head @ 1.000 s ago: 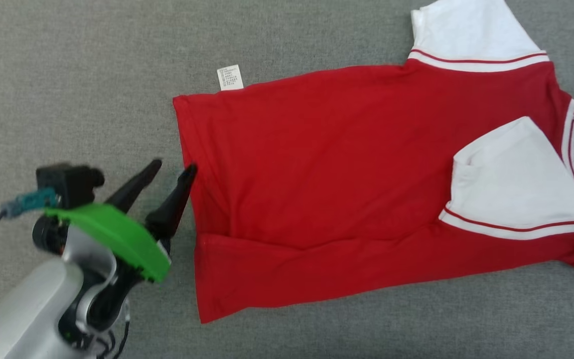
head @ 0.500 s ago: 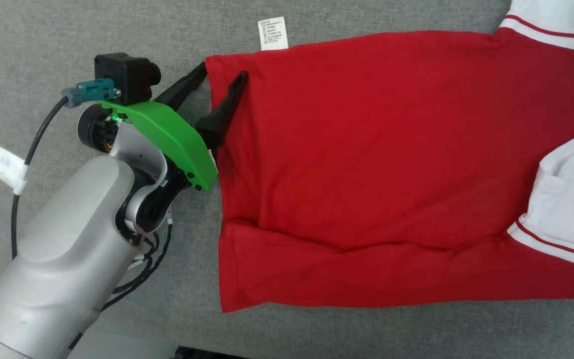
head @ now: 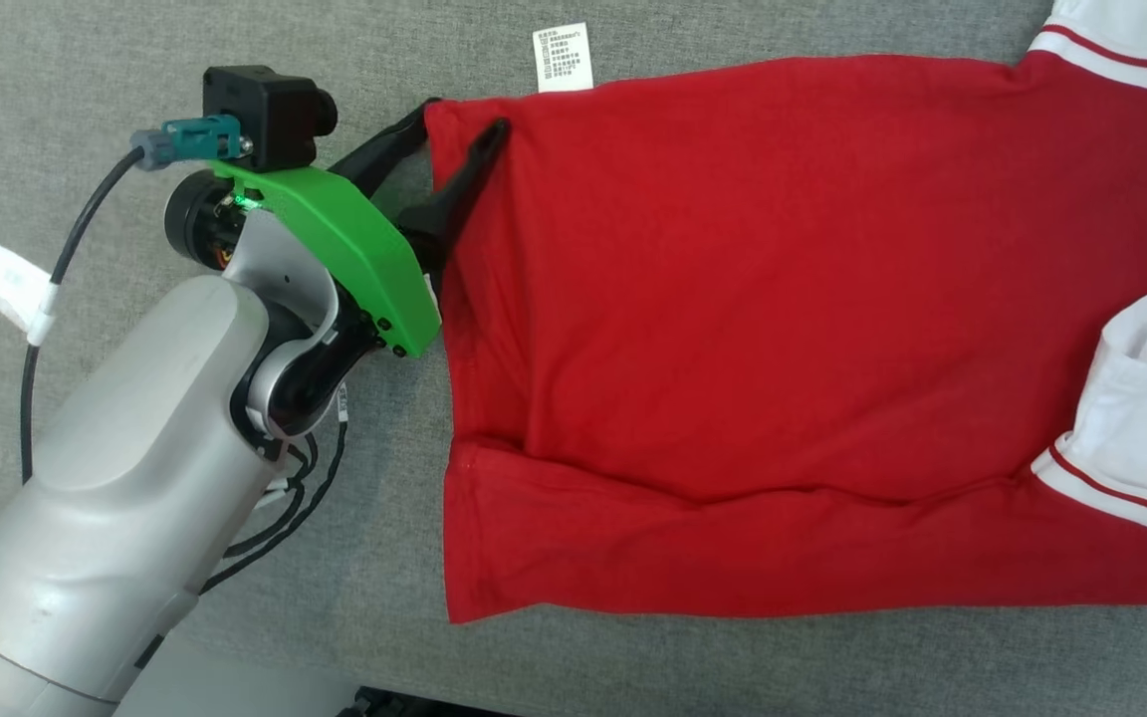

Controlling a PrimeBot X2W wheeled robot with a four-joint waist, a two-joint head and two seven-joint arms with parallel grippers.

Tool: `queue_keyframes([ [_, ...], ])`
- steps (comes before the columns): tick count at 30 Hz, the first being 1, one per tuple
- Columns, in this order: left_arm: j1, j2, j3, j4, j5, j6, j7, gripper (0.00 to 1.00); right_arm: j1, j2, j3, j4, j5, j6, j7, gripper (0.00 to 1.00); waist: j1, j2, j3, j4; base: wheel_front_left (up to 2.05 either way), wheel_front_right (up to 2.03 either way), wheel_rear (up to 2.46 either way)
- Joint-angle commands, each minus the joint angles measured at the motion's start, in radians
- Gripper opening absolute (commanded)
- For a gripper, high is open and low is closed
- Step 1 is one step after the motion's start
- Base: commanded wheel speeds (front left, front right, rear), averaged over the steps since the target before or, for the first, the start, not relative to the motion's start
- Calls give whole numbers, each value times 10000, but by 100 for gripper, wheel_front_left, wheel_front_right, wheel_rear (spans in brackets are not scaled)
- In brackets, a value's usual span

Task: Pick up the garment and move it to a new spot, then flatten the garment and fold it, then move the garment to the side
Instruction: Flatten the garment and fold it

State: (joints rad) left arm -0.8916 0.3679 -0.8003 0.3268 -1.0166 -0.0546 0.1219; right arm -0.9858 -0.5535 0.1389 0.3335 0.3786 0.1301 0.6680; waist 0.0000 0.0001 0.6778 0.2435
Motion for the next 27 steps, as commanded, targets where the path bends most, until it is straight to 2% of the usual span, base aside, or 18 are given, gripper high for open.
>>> queue_keyframes([
  [1,291,-132,-368,149,-143,-156,274,0,79,110,85,142,170,6,-82,0,0,-1,-70,-61,0,0,0],
  [4,159,22,-97,141,-144,-107,41,0,-98,-35,106,34,347,5,-552,0,0,-1,-132,-126,0,0,0],
  [6,-12,171,66,182,-48,-15,-144,0,-331,91,-151,65,544,5,-1026,0,0,-1,-191,-189,0,0,0],
  [13,-318,579,440,-47,-128,34,-246,0,-377,-14,-194,-229,1483,3,-1529,0,0,-1,-527,-537,0,0,0],
  [20,595,1077,750,-1126,-208,145,-868,0,1683,-724,-19,-2234,2918,3,-2129,0,0,-1,-1140,-1084,0,0,0],
  [27,2635,2125,965,-3049,-376,772,-1466,0,4993,-821,-642,-4172,3788,5,-2857,0,0,-1,-2145,-1873,0,0,0],
])
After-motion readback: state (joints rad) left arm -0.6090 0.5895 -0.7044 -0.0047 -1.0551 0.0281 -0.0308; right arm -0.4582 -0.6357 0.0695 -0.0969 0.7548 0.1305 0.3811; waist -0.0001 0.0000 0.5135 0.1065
